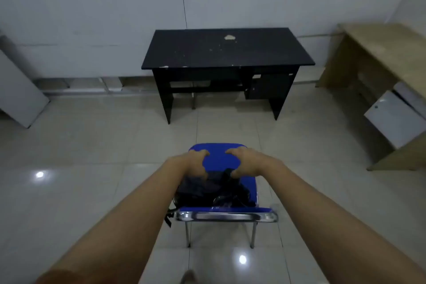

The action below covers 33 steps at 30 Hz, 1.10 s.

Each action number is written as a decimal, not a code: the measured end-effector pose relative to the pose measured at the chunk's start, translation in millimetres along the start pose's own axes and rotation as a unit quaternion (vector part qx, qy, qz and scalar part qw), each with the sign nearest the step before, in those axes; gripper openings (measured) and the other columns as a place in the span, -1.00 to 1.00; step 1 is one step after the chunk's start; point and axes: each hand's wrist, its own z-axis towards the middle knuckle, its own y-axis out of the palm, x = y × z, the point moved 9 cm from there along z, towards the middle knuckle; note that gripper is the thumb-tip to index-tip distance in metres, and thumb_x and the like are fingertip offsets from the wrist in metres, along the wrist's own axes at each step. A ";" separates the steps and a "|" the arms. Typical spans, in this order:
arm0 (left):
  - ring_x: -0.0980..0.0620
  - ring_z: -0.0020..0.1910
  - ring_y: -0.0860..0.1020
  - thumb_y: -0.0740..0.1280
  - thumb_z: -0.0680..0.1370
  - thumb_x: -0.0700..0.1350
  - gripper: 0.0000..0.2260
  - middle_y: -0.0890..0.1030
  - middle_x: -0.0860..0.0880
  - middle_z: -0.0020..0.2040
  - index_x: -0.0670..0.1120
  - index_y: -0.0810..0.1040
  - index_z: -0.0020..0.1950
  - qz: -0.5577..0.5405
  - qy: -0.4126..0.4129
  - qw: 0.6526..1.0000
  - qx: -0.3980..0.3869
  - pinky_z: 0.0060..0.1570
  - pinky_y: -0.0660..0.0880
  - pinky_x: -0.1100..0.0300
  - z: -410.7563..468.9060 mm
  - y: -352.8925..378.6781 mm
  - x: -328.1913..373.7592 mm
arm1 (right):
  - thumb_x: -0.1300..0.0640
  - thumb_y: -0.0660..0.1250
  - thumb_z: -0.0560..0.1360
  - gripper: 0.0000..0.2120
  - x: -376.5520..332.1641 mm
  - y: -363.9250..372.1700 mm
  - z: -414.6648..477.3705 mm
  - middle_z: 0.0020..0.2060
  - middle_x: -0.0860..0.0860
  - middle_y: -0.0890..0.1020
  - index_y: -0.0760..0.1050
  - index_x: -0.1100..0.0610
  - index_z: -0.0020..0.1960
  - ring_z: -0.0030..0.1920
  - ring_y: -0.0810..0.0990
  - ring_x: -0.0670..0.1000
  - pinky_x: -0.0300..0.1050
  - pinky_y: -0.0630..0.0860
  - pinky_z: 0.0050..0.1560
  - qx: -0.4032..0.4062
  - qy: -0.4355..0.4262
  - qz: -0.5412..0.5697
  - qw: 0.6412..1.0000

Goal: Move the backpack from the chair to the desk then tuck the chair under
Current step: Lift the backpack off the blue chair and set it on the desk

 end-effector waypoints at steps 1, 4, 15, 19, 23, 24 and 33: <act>-0.23 0.36 0.40 0.45 0.40 -0.06 -0.17 0.29 -0.20 0.47 0.04 0.10 0.58 0.024 -0.011 0.999 -0.024 0.27 0.45 -0.10 4.2 12.0 -7.6 | -0.02 0.49 0.39 -0.17 2.5 14.1 6.3 0.52 0.05 0.29 0.17 -0.07 0.56 0.48 0.32 0.17 0.13 0.38 0.40 -0.032 0.004 -0.016 0.999; -0.24 0.29 0.41 0.48 0.34 -0.11 -0.22 0.36 -0.19 0.36 0.07 0.23 0.50 0.062 -0.014 0.996 -0.061 0.25 0.46 -0.15 24.6 45.4 -28.4 | 0.01 0.55 0.26 -0.18 9.4 53.4 26.0 0.33 0.05 0.41 0.29 -0.12 0.45 0.34 0.44 0.20 0.18 0.51 0.24 -0.102 0.009 -0.069 0.992; -0.18 0.55 -0.08 0.46 0.33 0.10 -0.20 0.03 0.00 0.60 0.21 0.19 0.52 0.085 0.060 0.977 -0.184 0.42 0.15 -0.31 81.1 88.3 -66.4 | -0.12 0.44 0.33 -0.57 23.7 83.4 76.5 0.19 -0.01 0.39 0.52 0.06 0.11 0.18 0.38 0.08 0.01 0.53 0.03 -0.064 -0.011 -0.110 0.992; -0.18 0.54 -0.05 0.53 0.26 0.18 -0.09 0.02 0.02 0.59 0.25 0.15 0.52 0.093 0.075 0.966 -0.230 0.42 0.17 -0.30 89.7 85.1 -71.8 | -0.13 0.41 0.37 -0.62 37.6 85.2 86.1 0.10 0.00 0.49 0.55 0.06 0.09 0.11 0.45 0.05 -0.01 0.53 0.04 -0.080 0.015 -0.070 0.994; -0.12 0.43 0.23 0.51 0.31 0.17 -0.24 0.30 -0.03 0.46 0.15 0.30 0.45 0.106 0.125 0.973 -0.162 0.36 0.32 -0.17 95.1 75.8 -69.4 | -0.06 0.42 0.42 -0.66 46.1 82.6 92.2 0.12 0.04 0.51 0.55 0.07 0.14 0.04 0.48 0.01 -0.10 0.50 0.06 -0.123 0.018 -0.031 0.992; -0.10 0.36 0.35 0.48 0.35 0.11 -0.36 0.41 -0.03 0.38 0.10 0.39 0.40 0.080 0.138 0.978 -0.137 0.30 0.40 -0.10 97.0 70.2 -68.2 | -0.06 0.43 0.43 -0.65 48.0 80.7 93.6 0.13 0.04 0.51 0.54 0.07 0.15 0.04 0.49 0.01 -0.10 0.50 0.07 -0.130 0.021 -0.025 0.991; -0.10 0.14 0.56 0.34 0.53 -0.09 -0.62 0.61 -0.08 0.19 0.01 0.49 0.35 0.085 0.138 0.986 -0.036 0.17 0.50 0.03 104.5 32.0 -56.7 | 0.01 0.53 0.33 -0.59 50.5 69.9 99.1 0.05 0.03 0.61 0.55 0.06 0.12 0.05 0.61 0.08 0.02 0.57 0.10 -0.129 0.049 -0.026 0.990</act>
